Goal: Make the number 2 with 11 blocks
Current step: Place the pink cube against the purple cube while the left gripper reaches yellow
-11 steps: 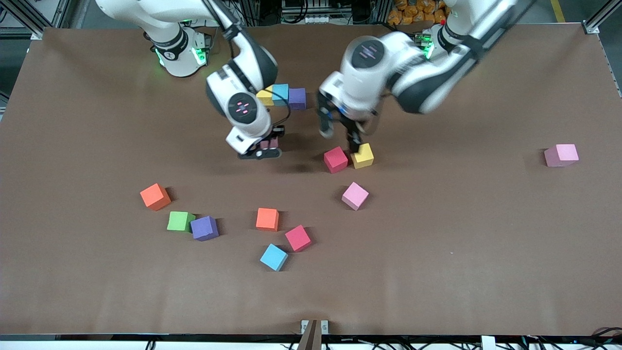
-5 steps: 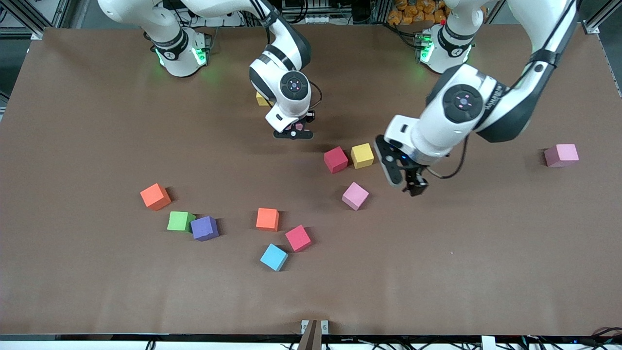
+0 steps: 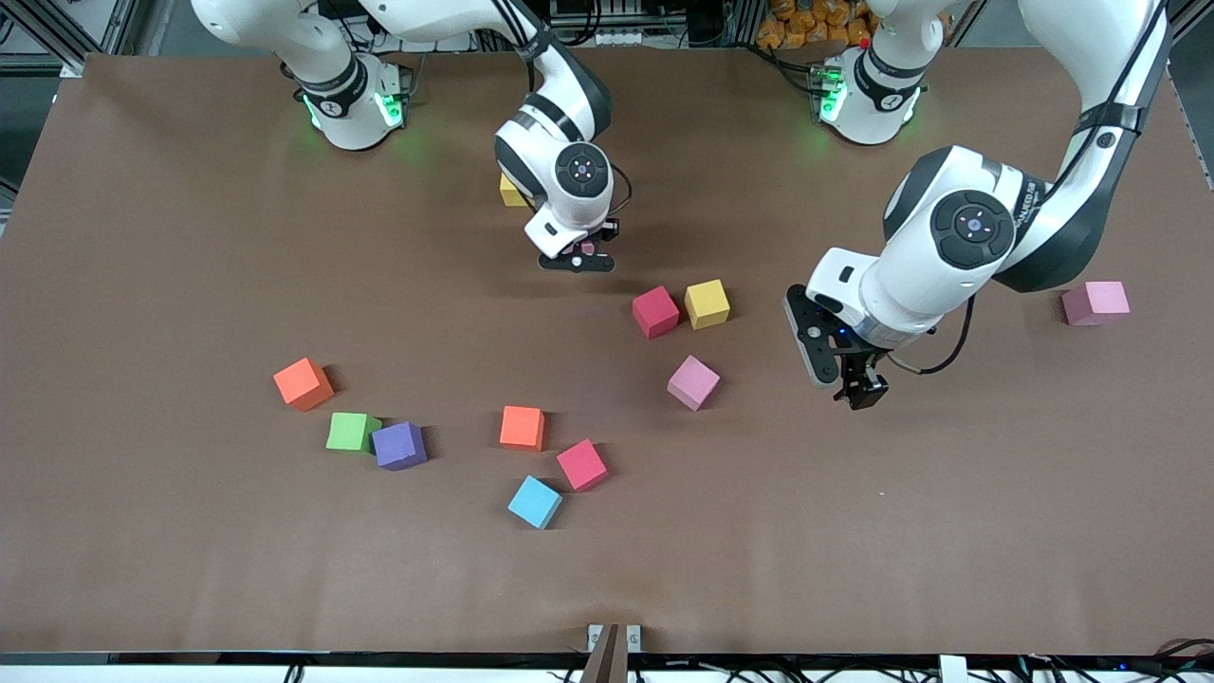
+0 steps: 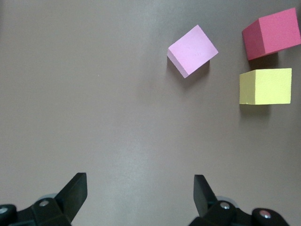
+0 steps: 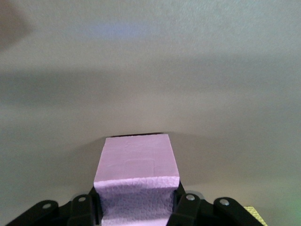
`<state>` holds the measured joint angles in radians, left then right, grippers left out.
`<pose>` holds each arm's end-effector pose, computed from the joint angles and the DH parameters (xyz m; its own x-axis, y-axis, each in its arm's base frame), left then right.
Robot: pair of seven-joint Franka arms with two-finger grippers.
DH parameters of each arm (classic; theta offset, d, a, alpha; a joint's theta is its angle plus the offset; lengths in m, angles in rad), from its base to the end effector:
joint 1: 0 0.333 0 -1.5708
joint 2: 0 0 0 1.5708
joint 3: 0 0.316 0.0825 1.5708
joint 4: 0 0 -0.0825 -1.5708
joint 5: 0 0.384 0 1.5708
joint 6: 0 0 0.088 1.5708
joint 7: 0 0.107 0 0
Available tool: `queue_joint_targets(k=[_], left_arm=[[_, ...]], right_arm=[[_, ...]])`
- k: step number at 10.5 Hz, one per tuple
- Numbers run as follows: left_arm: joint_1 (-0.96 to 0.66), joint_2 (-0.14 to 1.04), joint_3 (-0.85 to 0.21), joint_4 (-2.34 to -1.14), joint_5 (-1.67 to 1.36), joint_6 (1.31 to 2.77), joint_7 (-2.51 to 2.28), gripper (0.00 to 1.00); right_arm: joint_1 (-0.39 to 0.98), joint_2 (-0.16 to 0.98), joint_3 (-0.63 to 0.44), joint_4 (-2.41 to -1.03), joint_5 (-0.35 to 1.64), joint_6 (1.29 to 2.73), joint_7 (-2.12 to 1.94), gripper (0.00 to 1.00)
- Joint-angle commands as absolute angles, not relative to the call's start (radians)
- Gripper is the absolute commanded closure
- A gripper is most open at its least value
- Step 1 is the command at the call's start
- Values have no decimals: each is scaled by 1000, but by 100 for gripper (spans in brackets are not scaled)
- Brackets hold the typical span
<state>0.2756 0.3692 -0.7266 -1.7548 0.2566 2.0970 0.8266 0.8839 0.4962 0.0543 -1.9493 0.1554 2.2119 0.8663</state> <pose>0.6001 -0.2310 0.4096 0.2105 -0.9758 0.0595 -0.9758 -0.2134 -0.0474 0.3474 0.4816 0.2062 0.9671 -0.0508 -0.2491 -0.0264 -0.9946 0.1004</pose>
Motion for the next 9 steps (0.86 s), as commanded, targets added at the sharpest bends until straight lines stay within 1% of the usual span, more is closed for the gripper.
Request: queue_joint_targets(k=[1, 3, 6, 9], left_arm=[[275, 344, -715, -1756, 222, 2091, 854, 0], [250, 344, -713, -1755, 222, 2091, 723, 0], [216, 348, -719, -1756, 224, 2091, 602, 0], [170, 371, -719, -1761, 230, 2141, 586, 0]], right_arm=[[911, 488, 48, -1973, 166, 2232, 913, 100], [917, 482, 61, -1991, 166, 2237, 922, 100], [916, 451, 89, -2063, 166, 2302, 922, 100], [917, 448, 92, -2065, 166, 2301, 923, 100]])
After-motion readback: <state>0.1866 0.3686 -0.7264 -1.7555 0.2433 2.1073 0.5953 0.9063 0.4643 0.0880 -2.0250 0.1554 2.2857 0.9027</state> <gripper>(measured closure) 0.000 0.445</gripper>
